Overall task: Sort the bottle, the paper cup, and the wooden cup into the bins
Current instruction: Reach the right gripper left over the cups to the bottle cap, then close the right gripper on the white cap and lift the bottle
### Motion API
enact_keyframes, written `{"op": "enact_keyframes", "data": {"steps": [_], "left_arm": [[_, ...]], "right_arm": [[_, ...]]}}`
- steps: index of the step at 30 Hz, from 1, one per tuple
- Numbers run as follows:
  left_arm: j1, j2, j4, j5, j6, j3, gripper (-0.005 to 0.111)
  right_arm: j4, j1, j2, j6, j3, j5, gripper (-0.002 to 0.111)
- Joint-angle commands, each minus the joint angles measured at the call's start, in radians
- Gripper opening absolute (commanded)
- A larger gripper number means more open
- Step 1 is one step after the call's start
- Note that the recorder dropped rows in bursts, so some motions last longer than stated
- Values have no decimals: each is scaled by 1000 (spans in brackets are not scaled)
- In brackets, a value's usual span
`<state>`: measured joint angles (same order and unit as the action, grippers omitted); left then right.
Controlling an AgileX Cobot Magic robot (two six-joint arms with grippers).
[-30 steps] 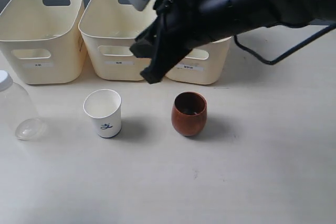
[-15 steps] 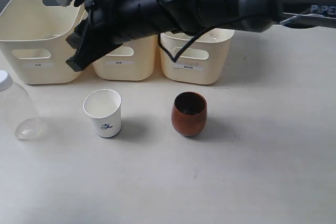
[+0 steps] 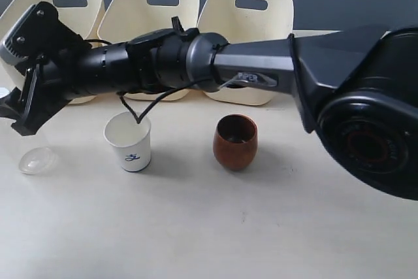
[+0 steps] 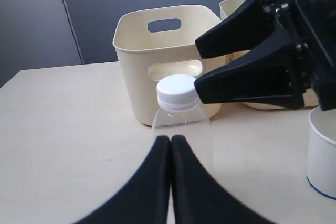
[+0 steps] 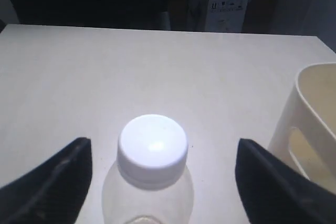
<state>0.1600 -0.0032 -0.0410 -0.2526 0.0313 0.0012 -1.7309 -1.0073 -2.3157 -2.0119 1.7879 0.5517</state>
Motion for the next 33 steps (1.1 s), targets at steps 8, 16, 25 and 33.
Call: {"op": "enact_keyframes", "data": {"steps": [8,16,25,33], "left_arm": [[3,3,-2,14,-3,-1,0],[3,3,-2,14,-3,-1,0],[3,3,-2,14,-3,-1,0],[3,3,-2,14,-3,-1,0]], "right_arm": [[-14,0,-75,-2,87,90,72],[-14,0,-154,31,195,94,72],[-14,0,-186,78,224,94,0],[44,0,-97,96,224,93,-1]]}}
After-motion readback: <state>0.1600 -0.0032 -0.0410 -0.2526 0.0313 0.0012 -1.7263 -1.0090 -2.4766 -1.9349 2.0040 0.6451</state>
